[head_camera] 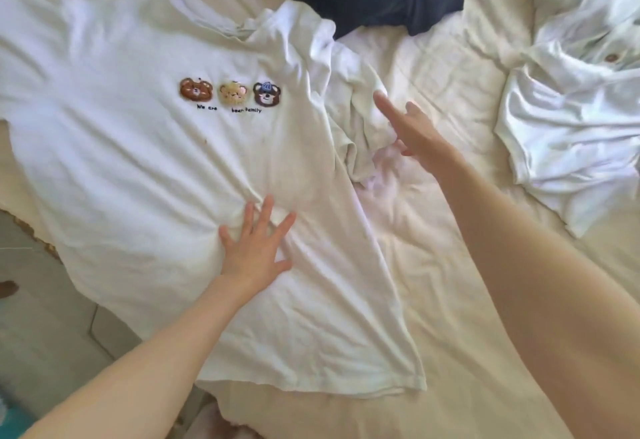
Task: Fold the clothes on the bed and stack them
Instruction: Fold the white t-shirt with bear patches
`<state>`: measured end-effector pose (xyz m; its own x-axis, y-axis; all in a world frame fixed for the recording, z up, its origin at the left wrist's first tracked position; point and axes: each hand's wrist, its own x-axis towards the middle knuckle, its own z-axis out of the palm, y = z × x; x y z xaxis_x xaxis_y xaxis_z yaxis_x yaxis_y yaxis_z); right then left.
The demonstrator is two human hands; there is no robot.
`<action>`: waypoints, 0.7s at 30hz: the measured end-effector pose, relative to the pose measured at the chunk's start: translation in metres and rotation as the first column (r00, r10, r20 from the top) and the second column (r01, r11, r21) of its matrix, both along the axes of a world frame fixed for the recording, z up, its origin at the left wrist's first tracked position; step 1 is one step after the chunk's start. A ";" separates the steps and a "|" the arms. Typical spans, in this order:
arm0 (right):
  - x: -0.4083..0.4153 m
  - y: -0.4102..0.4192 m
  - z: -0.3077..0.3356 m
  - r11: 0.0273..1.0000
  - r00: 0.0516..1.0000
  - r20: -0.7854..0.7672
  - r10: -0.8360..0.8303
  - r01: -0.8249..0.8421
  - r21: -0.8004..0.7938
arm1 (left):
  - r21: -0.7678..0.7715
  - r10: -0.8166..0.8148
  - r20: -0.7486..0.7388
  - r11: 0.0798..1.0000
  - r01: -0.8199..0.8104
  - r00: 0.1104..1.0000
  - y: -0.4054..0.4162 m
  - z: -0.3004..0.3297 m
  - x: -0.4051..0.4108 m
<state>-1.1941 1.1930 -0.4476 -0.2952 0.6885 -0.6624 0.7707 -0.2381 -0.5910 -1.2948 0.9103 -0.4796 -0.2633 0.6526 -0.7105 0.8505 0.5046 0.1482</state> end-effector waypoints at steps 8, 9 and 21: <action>-0.017 0.046 -0.010 0.976 0.972 0.106 -0.207 0.199 0.082 | -0.126 -0.060 -0.043 0.991 0.054 0.997 0.000 -0.011 0.005; -0.013 0.058 -0.005 0.958 0.957 0.084 -0.278 0.270 0.103 | -0.128 -0.057 -0.056 0.991 0.050 0.997 0.001 -0.012 0.007; 0.051 0.061 -0.016 0.818 0.839 -0.014 -0.543 0.533 0.215 | -0.190 -0.024 -0.131 0.982 -0.001 0.991 0.008 -0.018 0.019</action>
<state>-1.1429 1.2539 -0.4634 0.1891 0.8484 -0.4945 0.5824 -0.5023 -0.6391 -1.2756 0.9184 -0.4976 -0.3565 0.5128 -0.7810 0.8619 0.5031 -0.0632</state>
